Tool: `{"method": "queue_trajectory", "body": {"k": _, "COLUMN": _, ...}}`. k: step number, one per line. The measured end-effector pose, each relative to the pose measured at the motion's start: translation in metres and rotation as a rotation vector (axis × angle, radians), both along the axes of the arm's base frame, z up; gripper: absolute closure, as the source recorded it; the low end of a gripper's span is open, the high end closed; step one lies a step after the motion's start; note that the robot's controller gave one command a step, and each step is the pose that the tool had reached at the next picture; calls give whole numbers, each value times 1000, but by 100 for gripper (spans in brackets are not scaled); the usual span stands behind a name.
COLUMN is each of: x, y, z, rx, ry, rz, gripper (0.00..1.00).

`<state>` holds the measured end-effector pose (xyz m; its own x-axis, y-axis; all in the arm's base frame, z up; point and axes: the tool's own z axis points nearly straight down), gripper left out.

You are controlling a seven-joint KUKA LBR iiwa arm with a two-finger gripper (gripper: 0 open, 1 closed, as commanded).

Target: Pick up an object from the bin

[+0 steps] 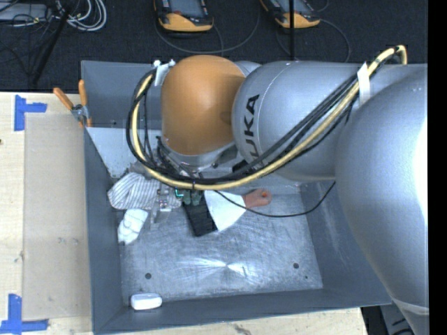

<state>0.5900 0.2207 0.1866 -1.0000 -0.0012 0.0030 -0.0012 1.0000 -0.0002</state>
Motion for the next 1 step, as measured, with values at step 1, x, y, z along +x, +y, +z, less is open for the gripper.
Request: {"method": "queue_trajectory", "body": {"k": 1, "x": 1, "y": -1, "z": 1, "rx": 1, "ry": -2, "rz": -3, "gripper": 0}}
